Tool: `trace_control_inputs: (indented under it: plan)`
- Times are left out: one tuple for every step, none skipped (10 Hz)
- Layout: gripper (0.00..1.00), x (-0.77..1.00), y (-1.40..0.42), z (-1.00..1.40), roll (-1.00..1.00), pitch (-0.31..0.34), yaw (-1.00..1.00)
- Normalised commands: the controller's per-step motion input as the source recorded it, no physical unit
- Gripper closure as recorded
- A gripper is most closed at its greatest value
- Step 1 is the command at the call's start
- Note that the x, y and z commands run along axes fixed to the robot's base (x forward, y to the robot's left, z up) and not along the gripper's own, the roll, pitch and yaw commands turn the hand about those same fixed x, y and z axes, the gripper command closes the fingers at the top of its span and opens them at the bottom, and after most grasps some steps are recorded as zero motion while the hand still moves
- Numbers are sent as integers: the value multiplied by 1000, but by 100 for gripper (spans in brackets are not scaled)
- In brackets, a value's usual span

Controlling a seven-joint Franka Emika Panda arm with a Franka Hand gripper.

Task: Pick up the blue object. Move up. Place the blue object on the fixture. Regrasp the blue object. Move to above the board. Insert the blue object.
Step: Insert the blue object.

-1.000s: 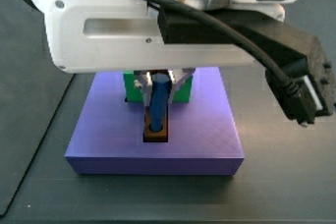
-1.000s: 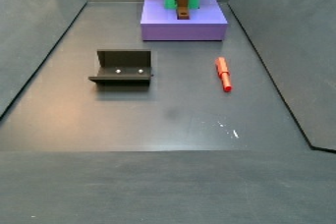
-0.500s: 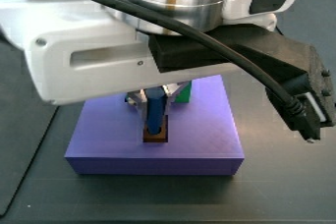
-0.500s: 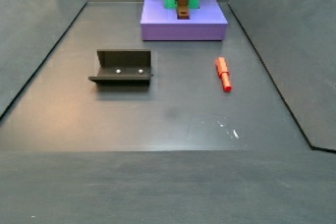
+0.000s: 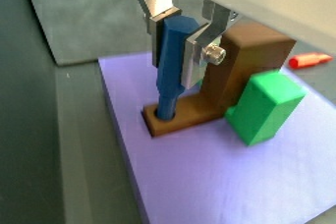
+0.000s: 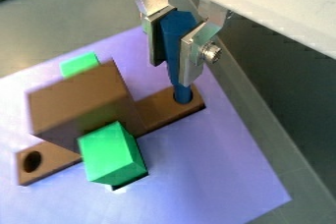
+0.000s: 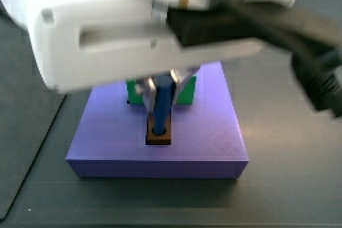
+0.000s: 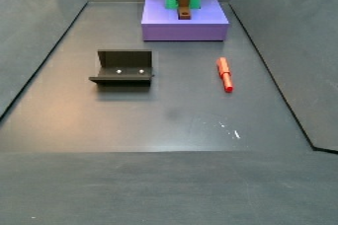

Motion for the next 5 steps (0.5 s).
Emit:
trace_control_inputs:
  plan:
    - [100,0,-40,131,49,111,63]
    - [100,0,-66,-63,160,26,103]
    - [100,0,-77,-606,193,-37,151]
    - [100,-49,-154,-934,136,-119,166]
    - [100,0,-9,-817,77,-69,66]
